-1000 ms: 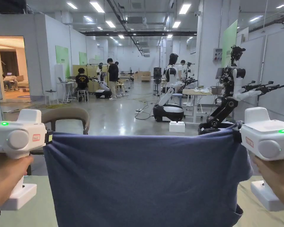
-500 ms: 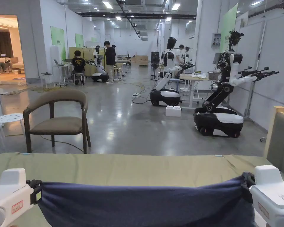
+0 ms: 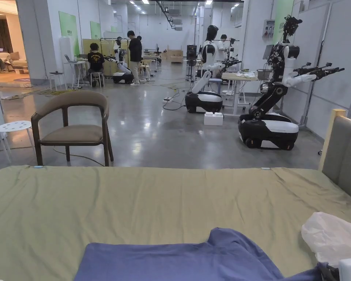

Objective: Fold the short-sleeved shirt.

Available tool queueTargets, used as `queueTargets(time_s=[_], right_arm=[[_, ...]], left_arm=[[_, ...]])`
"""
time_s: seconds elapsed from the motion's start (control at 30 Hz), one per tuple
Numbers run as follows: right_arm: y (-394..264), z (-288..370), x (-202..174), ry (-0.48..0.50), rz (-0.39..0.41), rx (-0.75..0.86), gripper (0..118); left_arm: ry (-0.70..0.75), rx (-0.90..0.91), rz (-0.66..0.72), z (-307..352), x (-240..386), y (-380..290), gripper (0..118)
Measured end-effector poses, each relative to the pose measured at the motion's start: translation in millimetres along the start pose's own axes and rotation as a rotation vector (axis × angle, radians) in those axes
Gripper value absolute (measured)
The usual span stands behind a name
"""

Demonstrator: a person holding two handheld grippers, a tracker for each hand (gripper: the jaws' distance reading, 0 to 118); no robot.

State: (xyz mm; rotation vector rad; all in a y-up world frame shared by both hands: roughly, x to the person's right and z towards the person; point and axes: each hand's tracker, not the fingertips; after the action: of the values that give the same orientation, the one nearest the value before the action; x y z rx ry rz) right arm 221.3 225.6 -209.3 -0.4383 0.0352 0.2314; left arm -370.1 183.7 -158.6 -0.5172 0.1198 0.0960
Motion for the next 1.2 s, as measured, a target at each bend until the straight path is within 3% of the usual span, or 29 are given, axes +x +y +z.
queueTargets(time_s=[0.3,0.43,0.67,0.77,0.8,0.87,1.0,1.1,1.2], right_arm=[[-70,5,-9,0.019,-0.042,-0.218,3],[-105,-5,-17,0.032,0.014,-0.343,3],[-153,-24,-27,0.069,-0.019,-0.470,4],[-158,-25,-32,0.054,-0.018,-0.486,9],[-157,-24,-34,0.030,0.001,-0.485,19],[-153,-20,-36,-0.022,0.043,-0.487,47],[-134,-5,-34,-0.053,0.031,-0.429,56],[-111,7,-36,-0.070,-0.003,-0.326,63],[-94,5,-44,-0.045,-0.066,-0.198,63]], left_arm=[[0.004,-0.203,-0.066,-1,6,-60,0],[0.011,-0.310,-0.091,-14,8,-84,0],[0.026,-0.429,-0.118,-34,12,-120,0],[0.034,-0.446,-0.112,-36,16,-128,0],[0.038,-0.449,-0.108,-37,18,-129,0],[0.054,-0.446,-0.110,-37,19,-130,10],[0.089,-0.397,-0.140,-27,29,-119,52],[0.082,-0.316,-0.116,-20,36,-103,56],[0.049,-0.214,-0.102,-18,47,-84,56]])
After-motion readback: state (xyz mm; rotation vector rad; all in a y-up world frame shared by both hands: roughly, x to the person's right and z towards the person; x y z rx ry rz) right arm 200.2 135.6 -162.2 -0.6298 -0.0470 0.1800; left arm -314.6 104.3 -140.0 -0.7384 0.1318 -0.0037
